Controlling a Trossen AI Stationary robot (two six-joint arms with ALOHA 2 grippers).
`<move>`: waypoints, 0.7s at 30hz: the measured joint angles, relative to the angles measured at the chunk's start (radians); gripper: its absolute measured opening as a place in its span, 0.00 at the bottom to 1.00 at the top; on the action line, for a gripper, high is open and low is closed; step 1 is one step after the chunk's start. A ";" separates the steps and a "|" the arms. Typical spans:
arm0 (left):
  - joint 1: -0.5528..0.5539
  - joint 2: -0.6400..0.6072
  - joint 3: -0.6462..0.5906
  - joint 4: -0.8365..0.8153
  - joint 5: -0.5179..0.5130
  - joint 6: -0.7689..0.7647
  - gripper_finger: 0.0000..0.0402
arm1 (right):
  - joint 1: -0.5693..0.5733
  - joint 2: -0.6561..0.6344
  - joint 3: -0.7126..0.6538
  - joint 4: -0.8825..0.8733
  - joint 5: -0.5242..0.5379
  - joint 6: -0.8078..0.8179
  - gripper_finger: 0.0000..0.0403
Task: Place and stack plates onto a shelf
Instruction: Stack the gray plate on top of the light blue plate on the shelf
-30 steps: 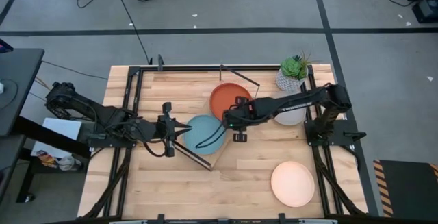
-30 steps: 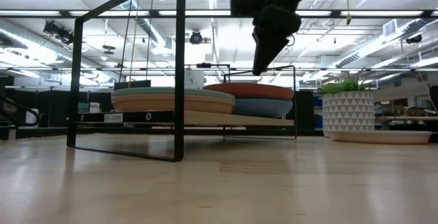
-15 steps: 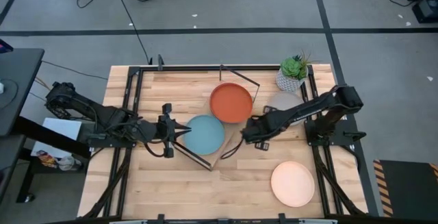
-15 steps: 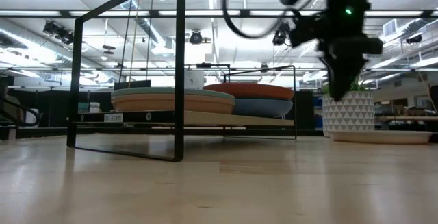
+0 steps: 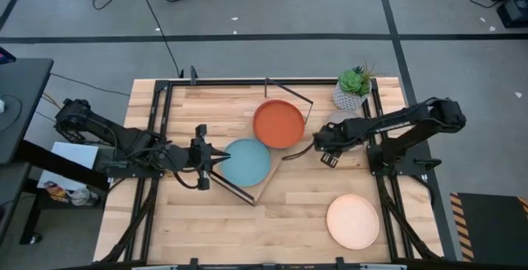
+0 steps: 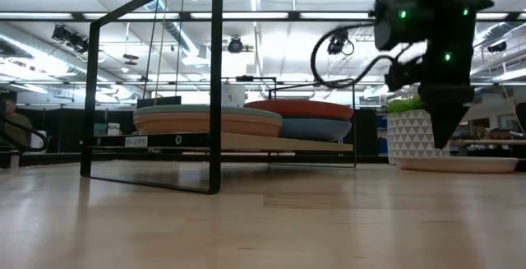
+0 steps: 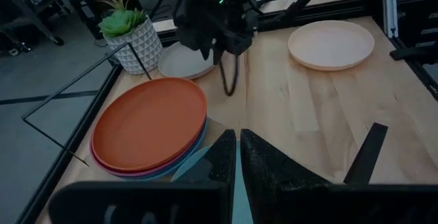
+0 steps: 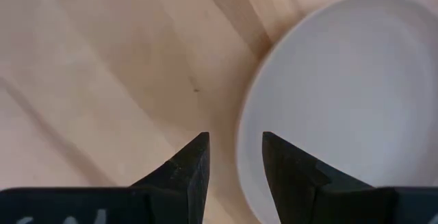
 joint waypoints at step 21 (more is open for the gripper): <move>0.000 0.000 0.000 0.000 0.000 -0.002 0.07 | -0.003 0.047 -0.018 0.045 -0.304 0.017 0.05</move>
